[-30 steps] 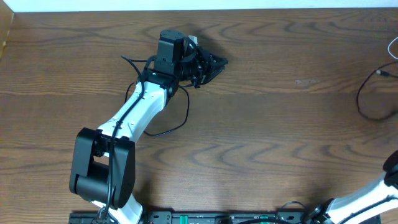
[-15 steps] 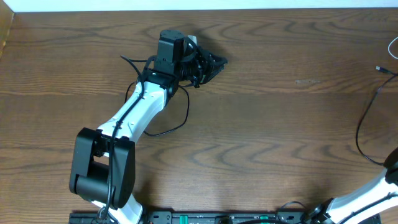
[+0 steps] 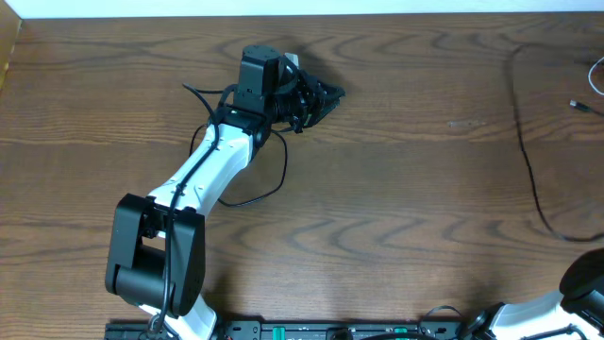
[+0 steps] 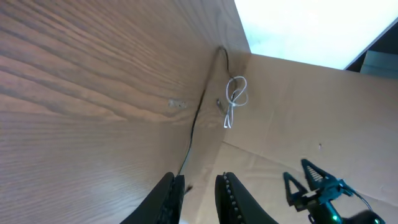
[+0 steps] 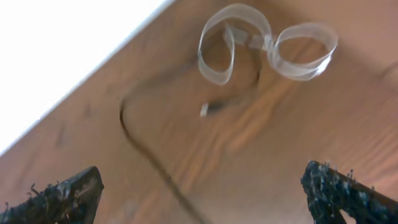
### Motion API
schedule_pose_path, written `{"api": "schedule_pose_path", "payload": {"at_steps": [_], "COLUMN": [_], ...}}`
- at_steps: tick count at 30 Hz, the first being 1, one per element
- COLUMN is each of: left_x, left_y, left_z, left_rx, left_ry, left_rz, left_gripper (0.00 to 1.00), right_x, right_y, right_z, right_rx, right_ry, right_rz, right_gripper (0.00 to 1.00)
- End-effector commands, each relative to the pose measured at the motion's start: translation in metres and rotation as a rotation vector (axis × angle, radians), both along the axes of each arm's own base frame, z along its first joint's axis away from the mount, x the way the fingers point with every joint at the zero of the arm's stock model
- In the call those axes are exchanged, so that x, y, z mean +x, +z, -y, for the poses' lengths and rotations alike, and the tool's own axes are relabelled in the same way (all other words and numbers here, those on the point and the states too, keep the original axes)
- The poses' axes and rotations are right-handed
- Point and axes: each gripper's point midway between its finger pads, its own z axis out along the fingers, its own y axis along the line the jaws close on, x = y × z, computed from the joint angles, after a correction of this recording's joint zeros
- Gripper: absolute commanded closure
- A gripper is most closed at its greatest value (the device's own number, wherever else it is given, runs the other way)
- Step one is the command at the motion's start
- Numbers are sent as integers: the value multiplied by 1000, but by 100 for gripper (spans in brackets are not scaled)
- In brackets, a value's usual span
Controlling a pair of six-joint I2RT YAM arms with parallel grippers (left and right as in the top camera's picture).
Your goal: Untangle cables
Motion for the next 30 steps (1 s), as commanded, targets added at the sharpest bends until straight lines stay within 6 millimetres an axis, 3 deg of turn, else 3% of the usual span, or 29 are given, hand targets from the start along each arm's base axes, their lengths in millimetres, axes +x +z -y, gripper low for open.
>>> {"api": "schedule_pose_path", "payload": {"at_steps": [1,4,9,13,18,21,23,24,30], "left_x": [3,3,0,-3,-5,-5,-5,-5,-3], "left_y": [0,0,-5,-10,-13,-13,-13,-13,-14], "left_z": [1,1,0,-2,-3,-3,-3,-3,-4], "left_rx": [22,38,63,75,93,92,92,92,99], "left_ry": [-17,-33,-52,-51,-62,-62,-62,-62,-53], "left_rz": [47,74,85,55,63,63,63,63,64], "left_gripper": [77,77,77,77,77,77,77,77,77], "right_x": [1,-10,-38,-54,-46,-37,-32,-30,-23], "right_y": [-23,-48,-98,-140,-180,-198,-206,-208,-221], "right_z": [-33,-52,-72,-76,-79,-68,-58,-55,-69], "right_rx": [71,121,267,335,227,78,5,-19,-93], "right_ry": [118,179,158,60,221,331,329,334,527], "right_rz": [-83,-195,-371,-439,-430,-413,-402,-392,-356], "right_gripper": [1,1,25,23,34,40,55,57,57]}}
